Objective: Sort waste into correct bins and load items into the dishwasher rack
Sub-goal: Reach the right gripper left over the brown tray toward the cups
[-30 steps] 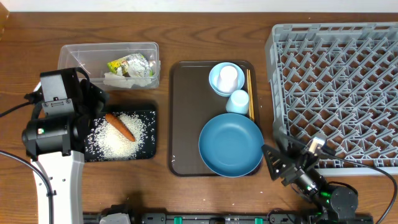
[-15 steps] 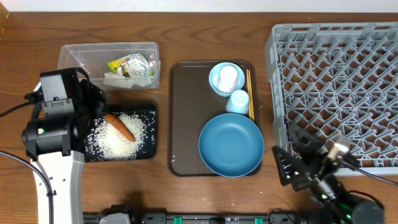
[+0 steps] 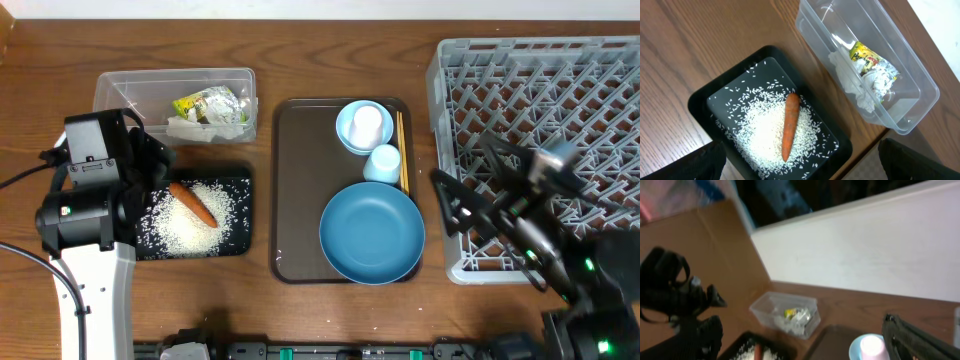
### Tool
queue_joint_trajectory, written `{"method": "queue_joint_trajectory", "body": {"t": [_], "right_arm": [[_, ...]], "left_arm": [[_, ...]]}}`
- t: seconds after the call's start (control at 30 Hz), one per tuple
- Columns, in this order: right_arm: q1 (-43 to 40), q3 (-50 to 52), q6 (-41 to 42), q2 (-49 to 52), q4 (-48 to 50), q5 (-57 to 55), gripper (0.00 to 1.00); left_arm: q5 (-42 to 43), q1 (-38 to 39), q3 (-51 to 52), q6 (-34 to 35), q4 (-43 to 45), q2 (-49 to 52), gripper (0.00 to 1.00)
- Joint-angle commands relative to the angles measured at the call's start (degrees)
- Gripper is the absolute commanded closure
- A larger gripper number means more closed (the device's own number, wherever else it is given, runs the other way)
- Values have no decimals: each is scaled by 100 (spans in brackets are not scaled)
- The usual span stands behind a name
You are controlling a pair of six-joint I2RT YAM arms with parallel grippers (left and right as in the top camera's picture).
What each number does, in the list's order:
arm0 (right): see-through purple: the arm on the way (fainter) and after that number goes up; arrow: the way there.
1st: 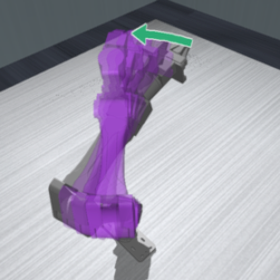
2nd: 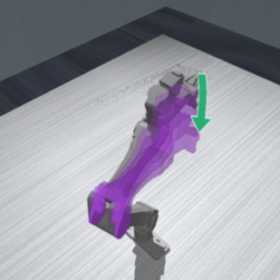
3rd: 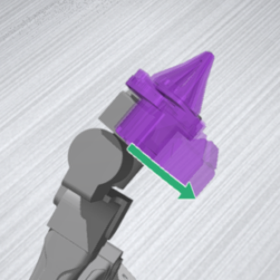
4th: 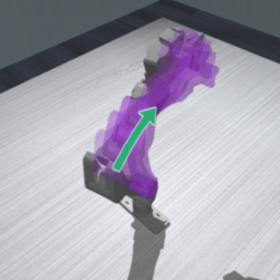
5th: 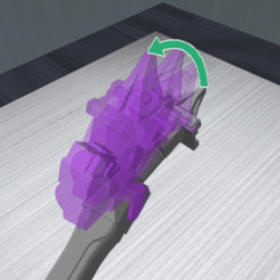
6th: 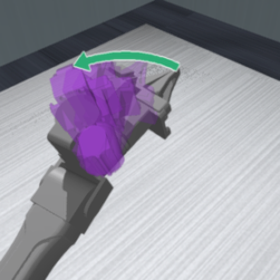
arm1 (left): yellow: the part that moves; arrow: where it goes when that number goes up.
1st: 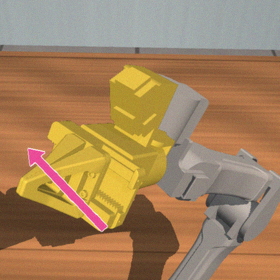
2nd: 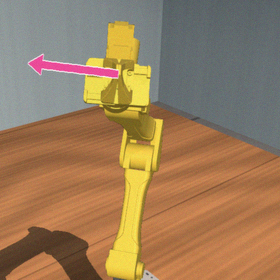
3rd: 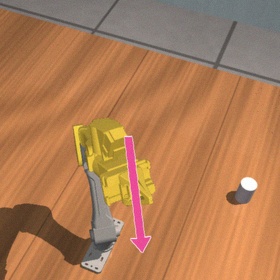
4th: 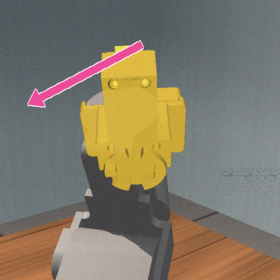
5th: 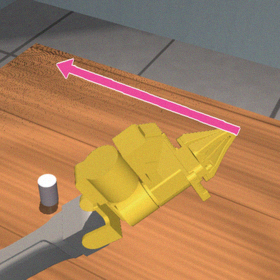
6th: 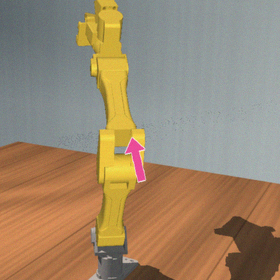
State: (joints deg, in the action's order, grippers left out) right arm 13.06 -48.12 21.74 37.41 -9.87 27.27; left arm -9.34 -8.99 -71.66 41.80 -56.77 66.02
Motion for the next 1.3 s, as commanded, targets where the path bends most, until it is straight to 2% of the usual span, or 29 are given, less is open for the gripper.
{"method": "queue_joint_trajectory", "body": {"t": [0.0,0.13,0.23,0.4,0.6,0.73,0.87,1.03,1.17,1.27], "right_arm": [[787,-579,-885,501,-341,-1088,1],[2098,-1010,-1305,1145,-765,-3067,1],[2999,-1189,-1307,1703,-918,-4433,1],[3891,-1370,-1303,2822,-920,-5683,1],[4203,-1856,-837,4017,-1379,-5611,1],[4339,-2321,-643,4540,-2085,-5095,1],[4365,-2463,-212,4787,-2339,-4236,1],[4365,-2463,931,4983,-2424,-3484,1],[4371,-2455,2009,5257,-2817,-3606,1],[4417,-2455,2369,5602,-3104,-3891,1]], "left_arm": [[-11,-37,-13,9,-20,22,0],[-11,-37,-13,9,-20,22,0],[-11,-37,-13,9,-20,22,1],[-11,-37,-13,9,-20,22,0],[-11,-37,-13,9,-20,22,1],[-11,-37,-13,9,-20,22,0],[-11,-37,-13,9,-20,22,1],[-11,-37,-13,9,-20,22,1],[-11,-37,-13,9,-20,22,1],[-11,-37,-13,9,-20,22,1]]}}
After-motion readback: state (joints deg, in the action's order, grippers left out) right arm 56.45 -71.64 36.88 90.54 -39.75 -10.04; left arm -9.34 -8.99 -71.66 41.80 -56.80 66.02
